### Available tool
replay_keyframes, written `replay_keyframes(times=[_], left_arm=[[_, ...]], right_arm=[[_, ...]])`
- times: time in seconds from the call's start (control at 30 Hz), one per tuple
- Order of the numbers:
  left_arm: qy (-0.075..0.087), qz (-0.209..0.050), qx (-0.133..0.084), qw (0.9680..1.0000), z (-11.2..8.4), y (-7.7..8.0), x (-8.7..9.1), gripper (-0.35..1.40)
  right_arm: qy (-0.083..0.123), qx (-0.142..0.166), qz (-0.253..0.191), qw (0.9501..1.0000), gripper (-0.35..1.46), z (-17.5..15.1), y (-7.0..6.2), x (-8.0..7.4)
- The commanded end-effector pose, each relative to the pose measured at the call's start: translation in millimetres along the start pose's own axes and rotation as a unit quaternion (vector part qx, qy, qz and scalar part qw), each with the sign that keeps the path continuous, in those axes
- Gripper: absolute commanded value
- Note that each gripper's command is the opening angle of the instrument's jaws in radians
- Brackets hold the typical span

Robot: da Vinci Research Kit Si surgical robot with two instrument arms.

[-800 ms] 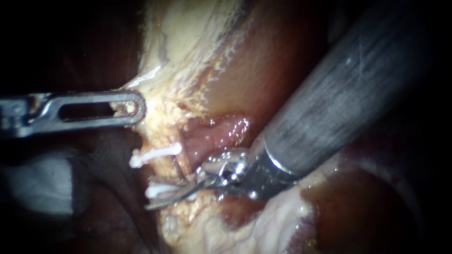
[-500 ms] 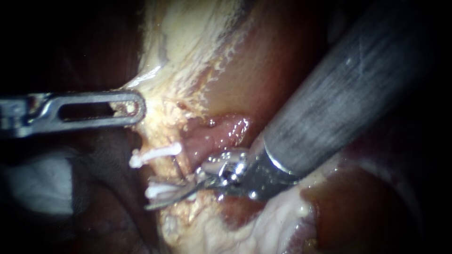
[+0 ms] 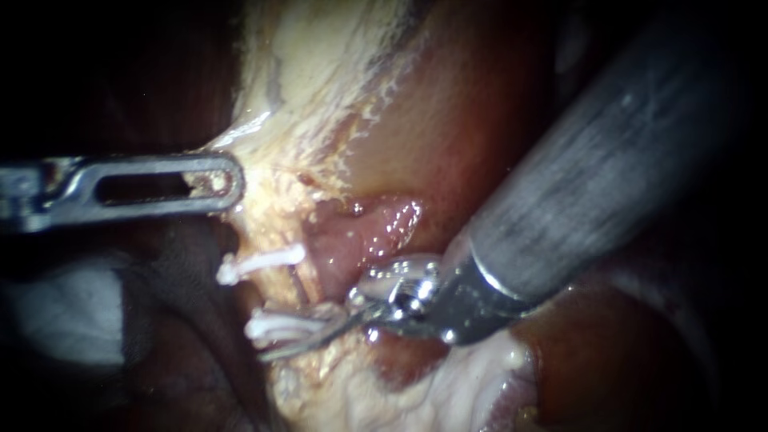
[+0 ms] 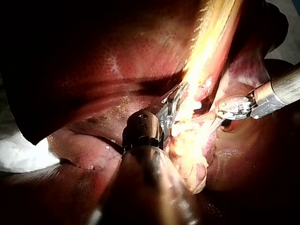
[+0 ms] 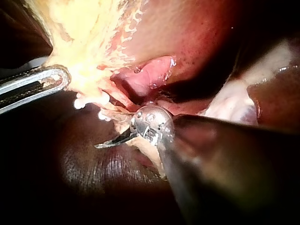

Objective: Go to the cutting position left tube

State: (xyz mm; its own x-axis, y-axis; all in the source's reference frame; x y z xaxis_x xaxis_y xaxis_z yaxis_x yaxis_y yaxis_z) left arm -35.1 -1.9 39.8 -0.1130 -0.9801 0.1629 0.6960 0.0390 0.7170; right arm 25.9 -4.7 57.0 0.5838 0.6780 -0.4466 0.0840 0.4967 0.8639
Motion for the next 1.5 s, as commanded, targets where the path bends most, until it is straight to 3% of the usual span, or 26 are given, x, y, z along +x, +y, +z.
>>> replay_keyframes(times=[0.03,0.17,0.33,1.2,1.5], left_arm=[[0.0,0.0,0.0,1.0,0.0,0.0,0.0,-0.28],[0.001,0.0,0.001,1.0,-0.2,0.1,-0.1,-0.28],[0.001,0.0,0.001,1.0,-0.6,0.0,-0.1,-0.28],[0.0,-0.002,-0.001,1.0,-1.0,-1.2,0.3,-0.28],[-0.001,-0.002,-0.001,1.0,-0.9,-1.3,0.4,-0.28]], right_arm=[[0.003,-0.003,0.001,1.0,1.35,-0.6,-0.3,0.1],[0.009,-0.009,-0.002,0.9999,1.36,-2.7,-1.1,0.4],[0.01,-0.012,-0.003,0.9999,1.36,-3.0,-1.2,0.4],[0.012,-0.02,-0.005,0.9997,1.38,0.4,2.0,0.3],[0.015,0.005,-0.014,0.9998,1.4,2.8,2.3,0.7]])
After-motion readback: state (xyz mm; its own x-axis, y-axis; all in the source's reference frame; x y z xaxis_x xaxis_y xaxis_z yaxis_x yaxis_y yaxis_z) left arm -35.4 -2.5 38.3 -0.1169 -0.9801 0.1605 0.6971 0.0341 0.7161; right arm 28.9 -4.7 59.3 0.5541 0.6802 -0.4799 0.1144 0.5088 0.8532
